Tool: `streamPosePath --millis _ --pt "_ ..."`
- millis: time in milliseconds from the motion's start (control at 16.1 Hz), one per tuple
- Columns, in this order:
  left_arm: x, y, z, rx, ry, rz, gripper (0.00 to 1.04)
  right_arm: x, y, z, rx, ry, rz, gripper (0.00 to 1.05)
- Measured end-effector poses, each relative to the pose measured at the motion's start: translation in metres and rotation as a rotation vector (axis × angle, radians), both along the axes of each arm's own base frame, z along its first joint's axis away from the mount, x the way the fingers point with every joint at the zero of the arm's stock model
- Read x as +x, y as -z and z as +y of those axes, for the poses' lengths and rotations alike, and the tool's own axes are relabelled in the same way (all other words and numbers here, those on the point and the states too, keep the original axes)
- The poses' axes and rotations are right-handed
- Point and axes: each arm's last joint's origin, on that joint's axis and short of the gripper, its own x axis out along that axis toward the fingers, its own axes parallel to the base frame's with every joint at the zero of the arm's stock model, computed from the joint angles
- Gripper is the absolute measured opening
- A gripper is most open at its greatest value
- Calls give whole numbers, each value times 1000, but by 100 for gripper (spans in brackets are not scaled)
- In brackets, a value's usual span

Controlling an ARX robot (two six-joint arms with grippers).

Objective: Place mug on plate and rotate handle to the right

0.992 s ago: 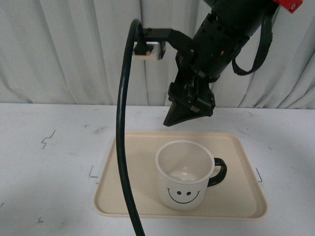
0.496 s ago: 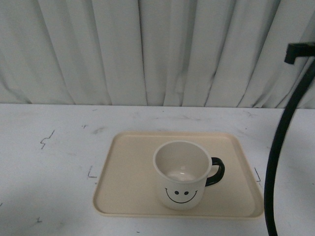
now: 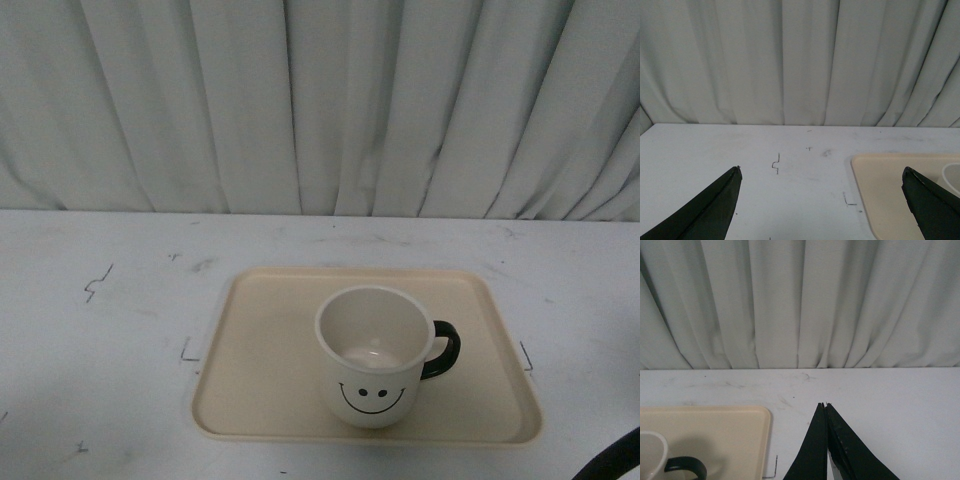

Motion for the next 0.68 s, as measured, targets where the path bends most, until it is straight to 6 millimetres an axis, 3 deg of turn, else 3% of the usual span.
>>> streamPosePath --millis 310,682 --pt "0 0 0 0 0 0 98 -33 -3 -19 4 14 -13 2" --pt "0 0 0 0 0 0 98 -59 -6 -18 5 6 -27 2"
